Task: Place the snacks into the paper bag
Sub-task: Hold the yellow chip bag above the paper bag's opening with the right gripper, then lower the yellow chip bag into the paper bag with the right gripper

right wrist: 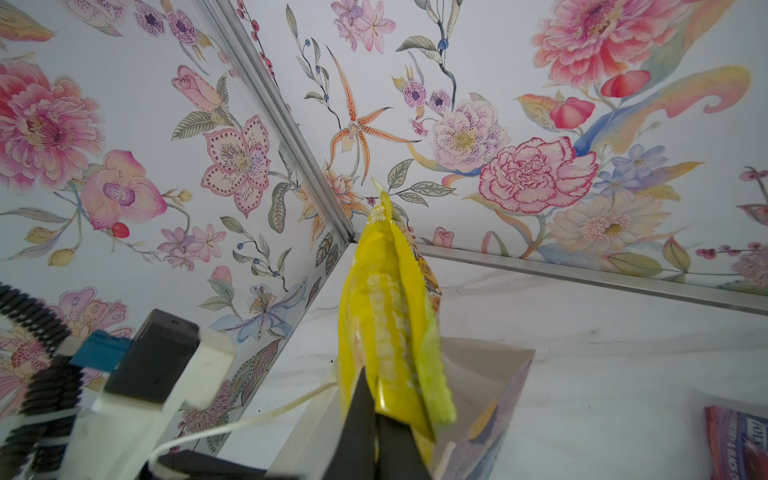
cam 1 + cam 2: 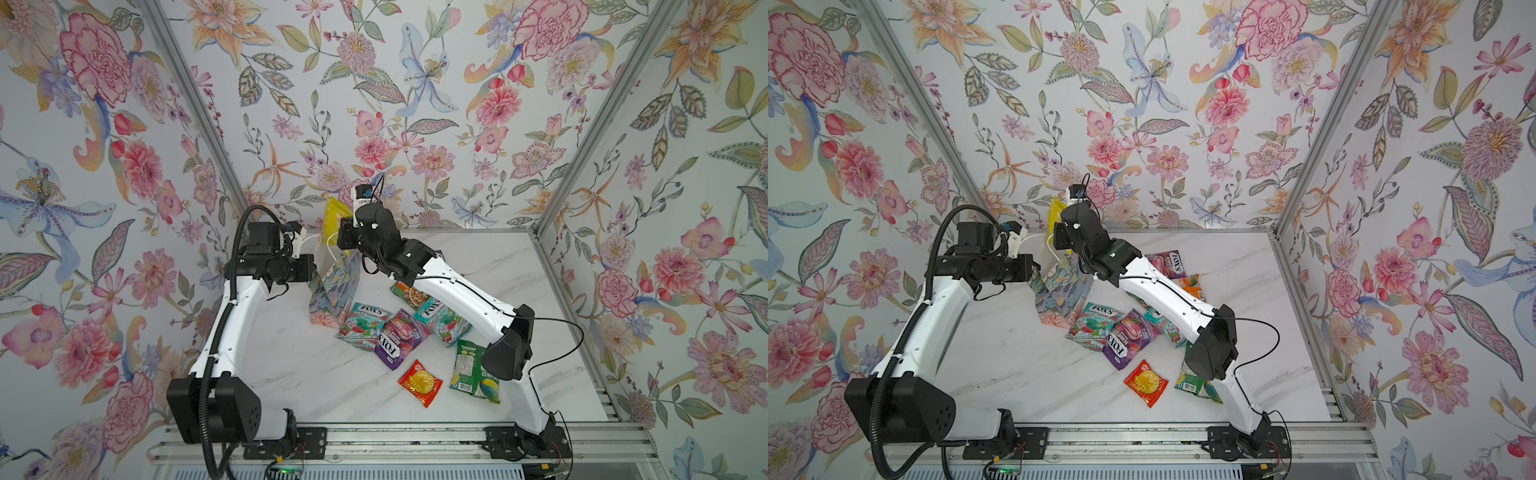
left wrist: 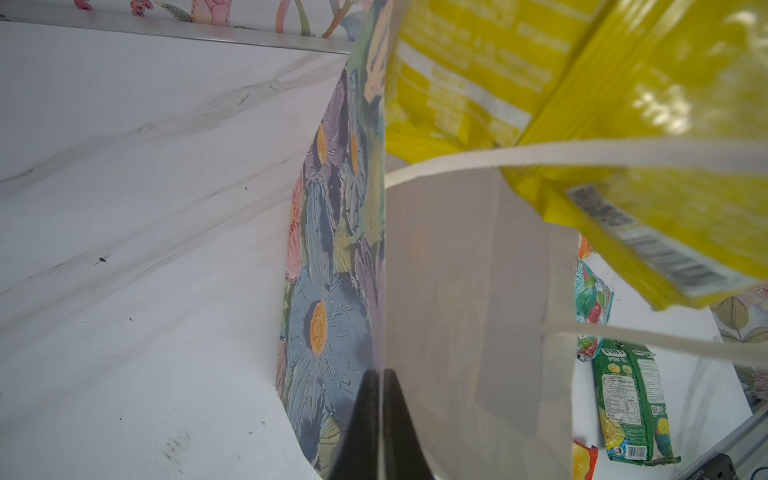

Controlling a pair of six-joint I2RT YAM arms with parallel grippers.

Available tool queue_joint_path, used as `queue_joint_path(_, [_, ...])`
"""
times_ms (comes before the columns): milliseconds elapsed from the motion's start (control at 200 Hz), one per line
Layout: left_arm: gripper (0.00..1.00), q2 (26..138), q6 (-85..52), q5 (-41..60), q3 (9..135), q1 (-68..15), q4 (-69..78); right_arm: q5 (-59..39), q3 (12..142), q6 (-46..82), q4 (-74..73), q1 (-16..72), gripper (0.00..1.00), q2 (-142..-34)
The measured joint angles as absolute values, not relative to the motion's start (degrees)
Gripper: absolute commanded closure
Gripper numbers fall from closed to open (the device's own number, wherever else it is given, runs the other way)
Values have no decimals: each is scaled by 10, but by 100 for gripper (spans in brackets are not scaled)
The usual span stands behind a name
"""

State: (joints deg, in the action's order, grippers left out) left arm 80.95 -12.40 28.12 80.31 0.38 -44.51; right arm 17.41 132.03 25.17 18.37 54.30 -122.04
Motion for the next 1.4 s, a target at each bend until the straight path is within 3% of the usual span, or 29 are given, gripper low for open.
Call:
queue_joint_path(1111, [100,820,-151,276,832,4,-469,188,1300,224,140,553,100,-1135])
queue_joint_path(1401, [100,813,-196,264,880,4,-511,189,1211,212,112,550,100,-1078])
